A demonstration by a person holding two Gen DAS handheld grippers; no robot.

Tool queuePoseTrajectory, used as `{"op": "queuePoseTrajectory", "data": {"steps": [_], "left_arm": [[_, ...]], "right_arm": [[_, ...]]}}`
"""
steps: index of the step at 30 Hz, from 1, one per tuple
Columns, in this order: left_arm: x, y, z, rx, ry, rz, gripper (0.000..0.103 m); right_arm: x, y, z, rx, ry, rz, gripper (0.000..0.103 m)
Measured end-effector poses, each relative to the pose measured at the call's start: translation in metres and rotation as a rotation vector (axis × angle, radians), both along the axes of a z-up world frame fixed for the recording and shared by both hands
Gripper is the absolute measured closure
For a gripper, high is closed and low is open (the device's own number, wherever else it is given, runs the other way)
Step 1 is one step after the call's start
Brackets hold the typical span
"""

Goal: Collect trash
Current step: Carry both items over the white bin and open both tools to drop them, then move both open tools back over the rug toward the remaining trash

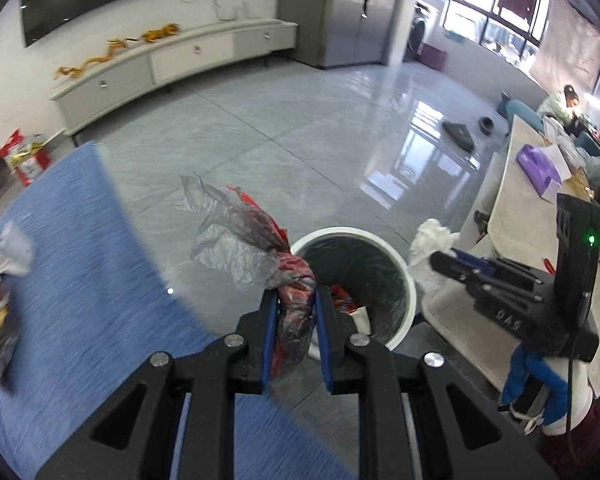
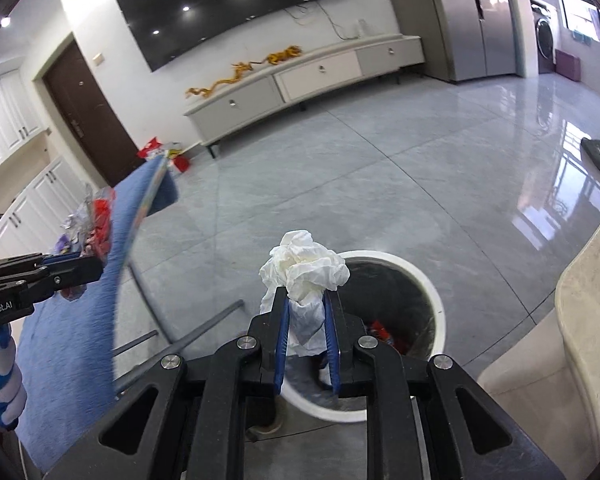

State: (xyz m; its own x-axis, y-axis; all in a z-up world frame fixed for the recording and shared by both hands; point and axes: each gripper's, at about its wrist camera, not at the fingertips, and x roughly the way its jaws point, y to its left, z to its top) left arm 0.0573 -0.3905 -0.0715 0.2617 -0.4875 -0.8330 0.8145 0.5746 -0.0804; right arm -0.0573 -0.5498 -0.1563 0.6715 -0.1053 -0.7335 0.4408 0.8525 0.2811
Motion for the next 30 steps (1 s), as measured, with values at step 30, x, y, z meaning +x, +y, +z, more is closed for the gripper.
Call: {"op": "queuePoseTrajectory", "data": {"steps": [30], "left_arm": [[0.01,0.021,0.02,-0.125,-0.002,0.064,0.054]], "right_arm": [[-0.002,0.006,0.026,-0.057,0.0,-0.057,0.053]]}}
